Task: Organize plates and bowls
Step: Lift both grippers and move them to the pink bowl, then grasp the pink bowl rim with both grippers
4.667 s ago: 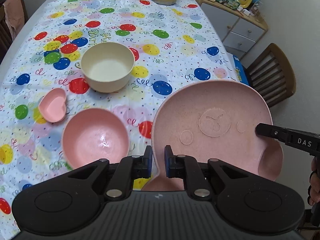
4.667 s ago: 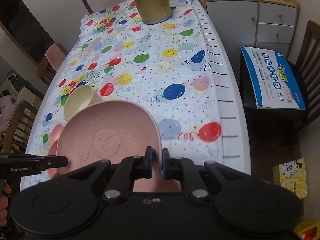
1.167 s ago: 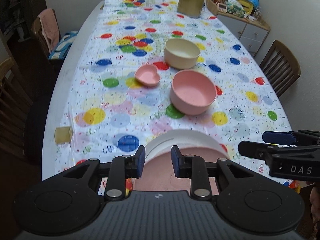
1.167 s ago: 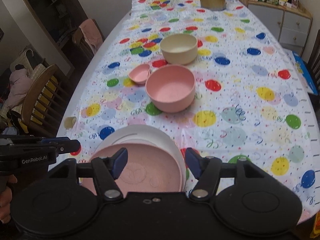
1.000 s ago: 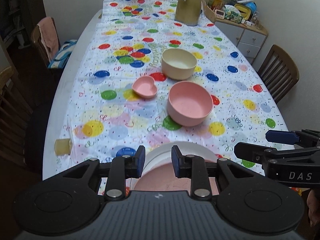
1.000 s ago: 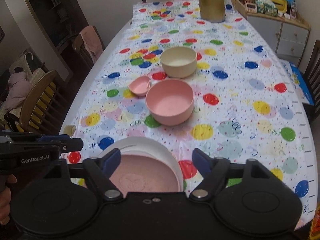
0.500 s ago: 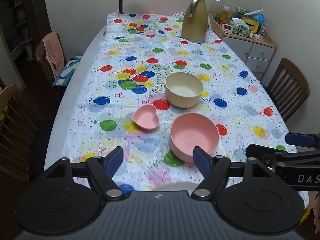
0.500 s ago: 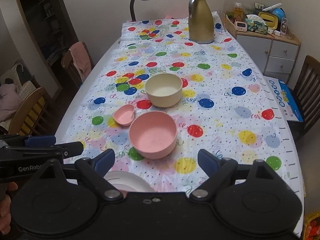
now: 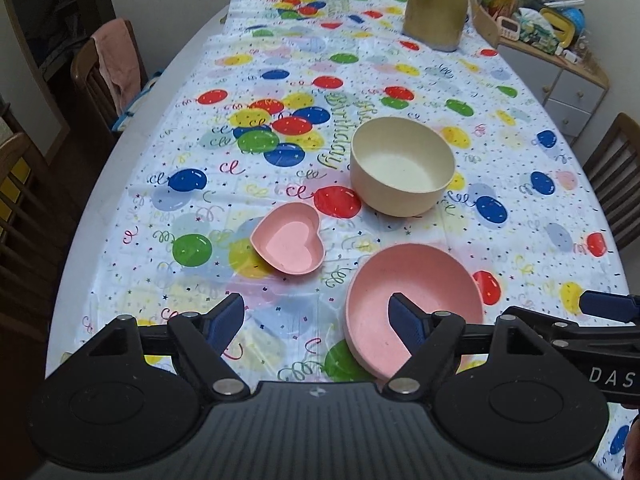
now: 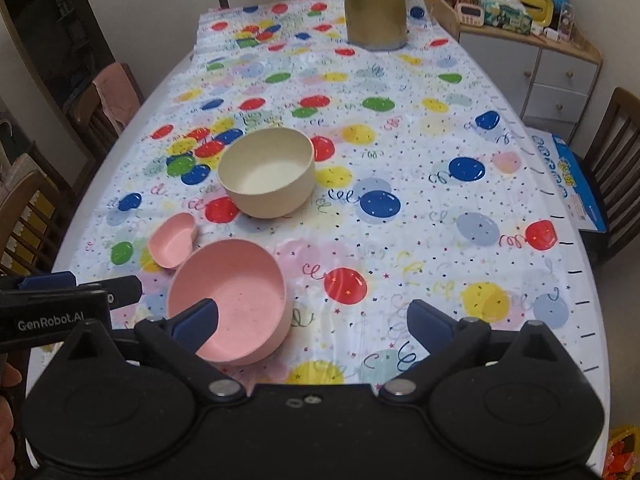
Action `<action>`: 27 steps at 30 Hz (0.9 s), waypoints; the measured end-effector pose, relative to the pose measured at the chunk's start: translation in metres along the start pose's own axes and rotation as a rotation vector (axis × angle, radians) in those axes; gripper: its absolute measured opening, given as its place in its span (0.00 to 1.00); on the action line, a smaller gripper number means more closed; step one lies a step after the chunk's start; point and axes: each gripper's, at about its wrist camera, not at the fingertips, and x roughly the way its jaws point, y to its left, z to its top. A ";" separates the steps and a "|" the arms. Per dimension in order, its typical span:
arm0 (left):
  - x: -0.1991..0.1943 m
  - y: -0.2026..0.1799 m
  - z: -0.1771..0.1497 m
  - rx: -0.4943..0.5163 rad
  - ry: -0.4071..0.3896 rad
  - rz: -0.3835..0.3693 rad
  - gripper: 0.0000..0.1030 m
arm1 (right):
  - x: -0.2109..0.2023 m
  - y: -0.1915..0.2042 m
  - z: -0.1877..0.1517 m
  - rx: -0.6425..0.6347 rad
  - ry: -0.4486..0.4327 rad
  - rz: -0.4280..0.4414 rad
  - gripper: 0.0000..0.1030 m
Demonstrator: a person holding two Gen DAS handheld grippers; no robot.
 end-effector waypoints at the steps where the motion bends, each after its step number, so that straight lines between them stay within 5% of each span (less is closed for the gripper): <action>1: 0.006 -0.001 0.001 -0.003 0.011 0.002 0.77 | 0.007 -0.002 0.003 0.001 0.015 0.009 0.96; 13: 0.049 -0.008 -0.004 -0.020 0.090 0.008 0.76 | 0.068 -0.001 0.010 -0.030 0.137 0.053 0.66; 18: 0.052 -0.009 -0.003 -0.035 0.098 -0.017 0.54 | 0.076 0.003 0.010 -0.037 0.154 0.065 0.41; 27: 0.058 -0.015 -0.005 -0.037 0.114 -0.025 0.18 | 0.080 0.008 0.012 -0.046 0.161 0.070 0.14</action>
